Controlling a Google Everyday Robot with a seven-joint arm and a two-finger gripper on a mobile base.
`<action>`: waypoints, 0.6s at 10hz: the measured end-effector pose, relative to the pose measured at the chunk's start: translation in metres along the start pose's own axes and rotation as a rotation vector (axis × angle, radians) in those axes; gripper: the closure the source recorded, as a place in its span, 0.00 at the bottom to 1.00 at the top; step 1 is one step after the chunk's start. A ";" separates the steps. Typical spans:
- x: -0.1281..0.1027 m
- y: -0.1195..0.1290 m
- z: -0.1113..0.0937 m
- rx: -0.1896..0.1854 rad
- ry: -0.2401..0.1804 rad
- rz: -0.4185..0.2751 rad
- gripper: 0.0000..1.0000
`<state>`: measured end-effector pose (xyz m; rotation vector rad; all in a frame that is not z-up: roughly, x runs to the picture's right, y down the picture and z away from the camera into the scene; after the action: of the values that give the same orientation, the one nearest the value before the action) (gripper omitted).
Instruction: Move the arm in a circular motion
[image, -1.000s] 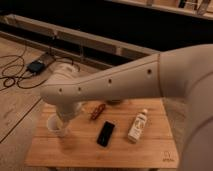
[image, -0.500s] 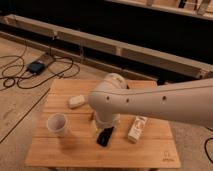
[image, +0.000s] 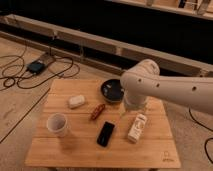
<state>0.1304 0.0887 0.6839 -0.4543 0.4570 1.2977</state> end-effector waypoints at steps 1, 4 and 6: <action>-0.021 0.001 -0.001 0.011 -0.012 -0.015 0.30; -0.120 0.052 -0.012 0.026 -0.058 -0.133 0.30; -0.170 0.110 -0.023 0.007 -0.091 -0.237 0.30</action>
<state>-0.0136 -0.0375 0.7531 -0.4286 0.3211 1.0829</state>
